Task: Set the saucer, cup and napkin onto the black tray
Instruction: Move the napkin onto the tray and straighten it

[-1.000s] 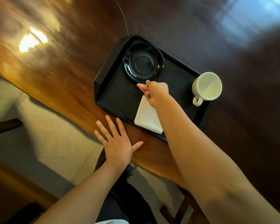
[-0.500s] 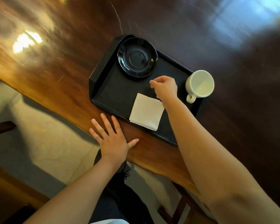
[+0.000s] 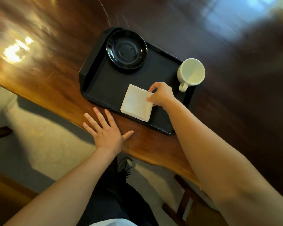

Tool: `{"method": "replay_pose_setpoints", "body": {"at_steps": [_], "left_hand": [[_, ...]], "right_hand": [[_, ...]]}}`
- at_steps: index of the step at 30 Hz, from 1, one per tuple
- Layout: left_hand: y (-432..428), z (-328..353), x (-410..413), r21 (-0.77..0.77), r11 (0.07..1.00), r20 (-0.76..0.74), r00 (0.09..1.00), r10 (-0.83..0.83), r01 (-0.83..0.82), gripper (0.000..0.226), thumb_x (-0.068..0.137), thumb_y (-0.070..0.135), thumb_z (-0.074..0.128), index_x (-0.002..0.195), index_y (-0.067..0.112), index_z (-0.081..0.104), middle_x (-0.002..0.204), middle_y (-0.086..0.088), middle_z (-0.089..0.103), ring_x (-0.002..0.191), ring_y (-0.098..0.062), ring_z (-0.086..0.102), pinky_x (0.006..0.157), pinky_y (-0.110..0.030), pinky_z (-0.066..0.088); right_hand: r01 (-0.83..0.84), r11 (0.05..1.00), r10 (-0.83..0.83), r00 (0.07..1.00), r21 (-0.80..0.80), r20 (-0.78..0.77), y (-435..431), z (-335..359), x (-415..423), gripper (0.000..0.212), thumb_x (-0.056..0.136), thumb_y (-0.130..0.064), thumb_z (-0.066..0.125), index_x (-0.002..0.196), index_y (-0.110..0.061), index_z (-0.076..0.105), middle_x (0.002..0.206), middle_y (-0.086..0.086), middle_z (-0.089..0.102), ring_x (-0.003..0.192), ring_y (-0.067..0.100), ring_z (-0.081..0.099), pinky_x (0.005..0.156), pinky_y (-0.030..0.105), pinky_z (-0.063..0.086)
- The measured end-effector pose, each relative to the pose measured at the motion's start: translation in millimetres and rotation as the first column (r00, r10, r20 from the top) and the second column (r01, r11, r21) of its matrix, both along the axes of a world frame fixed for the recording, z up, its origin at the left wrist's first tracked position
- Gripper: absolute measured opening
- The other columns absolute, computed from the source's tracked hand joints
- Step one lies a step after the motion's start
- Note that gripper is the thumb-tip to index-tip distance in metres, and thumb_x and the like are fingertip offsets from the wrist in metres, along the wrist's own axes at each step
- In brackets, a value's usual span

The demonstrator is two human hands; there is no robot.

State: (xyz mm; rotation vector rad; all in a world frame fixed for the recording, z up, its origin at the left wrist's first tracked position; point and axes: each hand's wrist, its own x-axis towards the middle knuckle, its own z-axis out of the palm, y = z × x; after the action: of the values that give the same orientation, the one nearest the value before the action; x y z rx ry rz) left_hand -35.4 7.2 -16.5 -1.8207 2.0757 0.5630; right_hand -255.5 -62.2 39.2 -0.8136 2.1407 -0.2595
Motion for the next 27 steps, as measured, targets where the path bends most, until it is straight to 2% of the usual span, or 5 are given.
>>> {"method": "replay_pose_setpoints", "body": {"at_steps": [3, 5, 10, 17, 27], "left_hand": [[-1, 1, 0, 0.007, 1.0, 0.003, 1.0, -0.008, 0.008, 0.13, 0.066, 0.094, 0.02, 0.153, 0.005, -0.015, 0.16, -0.03, -0.018, 0.143, -0.059, -0.018, 0.113, -0.07, -0.004], [0, 2, 0, 0.009, 1.0, -0.003, 1.0, -0.015, 0.015, 0.129, 0.067, 0.094, 0.02, 0.153, 0.004, -0.017, 0.16, -0.03, -0.019, 0.142, -0.059, -0.02, 0.113, -0.07, -0.005], [0, 3, 1, 0.012, 1.0, -0.005, 1.0, -0.006, 0.006, 0.13, 0.066, 0.094, 0.02, 0.152, 0.005, -0.02, 0.16, -0.03, -0.02, 0.142, -0.058, -0.022, 0.114, -0.07, -0.004], [-1, 2, 0, 0.027, 1.0, -0.003, 1.0, 0.002, -0.001, 0.131, 0.066, 0.095, 0.022, 0.151, 0.005, -0.022, 0.16, -0.03, -0.021, 0.142, -0.058, -0.023, 0.114, -0.069, -0.005], [-1, 4, 0, 0.035, 0.999, -0.002, 1.0, -0.004, 0.004, 0.13, 0.067, 0.094, 0.023, 0.151, 0.005, -0.021, 0.159, -0.03, -0.023, 0.142, -0.058, -0.022, 0.114, -0.069, -0.006]], "right_hand": [[0.191, 0.979, -0.188, 0.981, -0.078, 0.04, 3, -6, -2, 0.021, 0.083, -0.002, 0.074, 0.087, -0.02, 0.064, 0.096, -0.001, 0.055, 0.088, 0.021, 0.065, 0.075, 0.037, 0.064], [0.329, 0.937, -0.325, 0.944, -0.115, 0.046, 7, -10, -5, 0.023, 0.083, -0.002, 0.071, 0.083, -0.023, 0.06, 0.098, 0.001, 0.056, 0.091, 0.023, 0.066, 0.072, 0.036, 0.064], [0.598, 0.788, -0.596, 0.8, -0.147, 0.063, 19, -14, -13, 0.018, 0.084, -0.009, 0.071, 0.097, -0.02, 0.063, 0.114, 0.006, 0.058, 0.096, 0.023, 0.063, 0.076, 0.041, 0.064], [0.621, 0.762, -0.614, 0.783, -0.185, 0.1, 39, -24, -12, 0.033, 0.086, -0.019, 0.073, 0.118, -0.021, 0.07, 0.113, 0.002, 0.066, 0.098, 0.019, 0.066, 0.08, 0.039, 0.064], [0.632, 0.749, -0.631, 0.772, -0.198, 0.076, 41, -31, 6, 0.033, 0.087, -0.021, 0.074, 0.119, -0.022, 0.068, 0.118, 0.003, 0.064, 0.102, 0.021, 0.066, 0.084, 0.042, 0.062]]}}
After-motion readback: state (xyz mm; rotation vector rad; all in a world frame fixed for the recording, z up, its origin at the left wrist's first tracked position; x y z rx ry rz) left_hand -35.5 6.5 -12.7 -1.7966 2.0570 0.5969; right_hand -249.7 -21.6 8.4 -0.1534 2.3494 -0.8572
